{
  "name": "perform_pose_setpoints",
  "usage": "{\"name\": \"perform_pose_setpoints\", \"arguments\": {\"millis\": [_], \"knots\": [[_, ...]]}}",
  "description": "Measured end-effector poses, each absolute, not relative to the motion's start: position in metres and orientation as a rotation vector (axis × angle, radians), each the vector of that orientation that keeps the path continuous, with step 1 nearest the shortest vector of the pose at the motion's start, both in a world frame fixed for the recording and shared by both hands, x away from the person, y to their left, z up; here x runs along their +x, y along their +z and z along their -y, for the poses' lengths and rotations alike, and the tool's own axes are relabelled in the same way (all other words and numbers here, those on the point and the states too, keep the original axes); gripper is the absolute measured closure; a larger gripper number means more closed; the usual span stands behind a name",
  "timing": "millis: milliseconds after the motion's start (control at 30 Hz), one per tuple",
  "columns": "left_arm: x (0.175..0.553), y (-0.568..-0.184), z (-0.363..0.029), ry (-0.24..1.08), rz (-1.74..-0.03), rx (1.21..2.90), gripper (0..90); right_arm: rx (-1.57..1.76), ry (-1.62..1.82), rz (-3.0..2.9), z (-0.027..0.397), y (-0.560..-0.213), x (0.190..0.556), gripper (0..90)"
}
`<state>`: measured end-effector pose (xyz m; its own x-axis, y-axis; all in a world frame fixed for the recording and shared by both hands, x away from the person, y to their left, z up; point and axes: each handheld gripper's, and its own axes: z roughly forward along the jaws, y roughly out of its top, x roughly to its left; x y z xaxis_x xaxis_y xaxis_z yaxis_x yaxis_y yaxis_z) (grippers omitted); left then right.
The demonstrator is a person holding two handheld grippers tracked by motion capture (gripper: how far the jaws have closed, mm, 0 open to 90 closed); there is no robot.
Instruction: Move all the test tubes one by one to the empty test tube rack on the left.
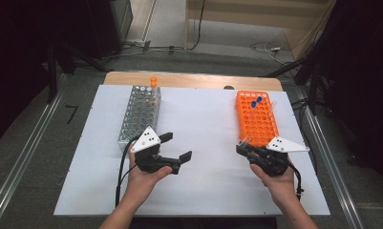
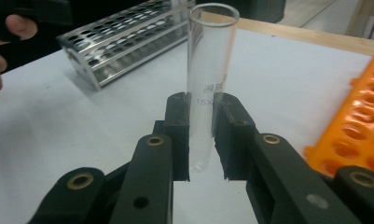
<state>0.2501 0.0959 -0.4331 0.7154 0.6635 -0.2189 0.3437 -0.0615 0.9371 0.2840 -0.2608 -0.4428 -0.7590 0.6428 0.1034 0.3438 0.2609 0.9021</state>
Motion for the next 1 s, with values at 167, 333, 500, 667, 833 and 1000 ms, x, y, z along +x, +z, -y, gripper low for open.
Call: {"name": "perform_pose_setpoints", "arguments": {"millis": [167, 333, 500, 667, 833, 1000], "knots": [[0.249, -0.433, -0.088, 0.278, -0.78, 1.68, 15.7, 0.87, 1.507, -2.301, 0.243, -0.446, 0.278, 73.9], [0.248, -0.433, -0.08, 0.25, -0.739, 1.691, 23.0, 0.826, 1.508, -2.349, 0.226, -0.448, 0.272, 73.9], [0.246, -0.434, -0.068, 0.238, -0.716, 1.713, 30.4, 0.788, 1.508, -2.387, 0.212, -0.45, 0.268, 73.9], [0.245, -0.437, -0.056, 0.209, -0.687, 1.737, 38.5, 0.755, 1.506, -2.417, 0.201, -0.452, 0.263, 73.9], [0.244, -0.438, -0.048, 0.184, -0.656, 1.731, 49.4, 0.727, 1.502, -2.443, 0.192, -0.452, 0.258, 73.9], [0.244, -0.44, -0.043, 0.169, -0.628, 1.741, 59.1, 0.705, 1.498, -2.474, 0.187, -0.452, 0.255, 73.9]]}}
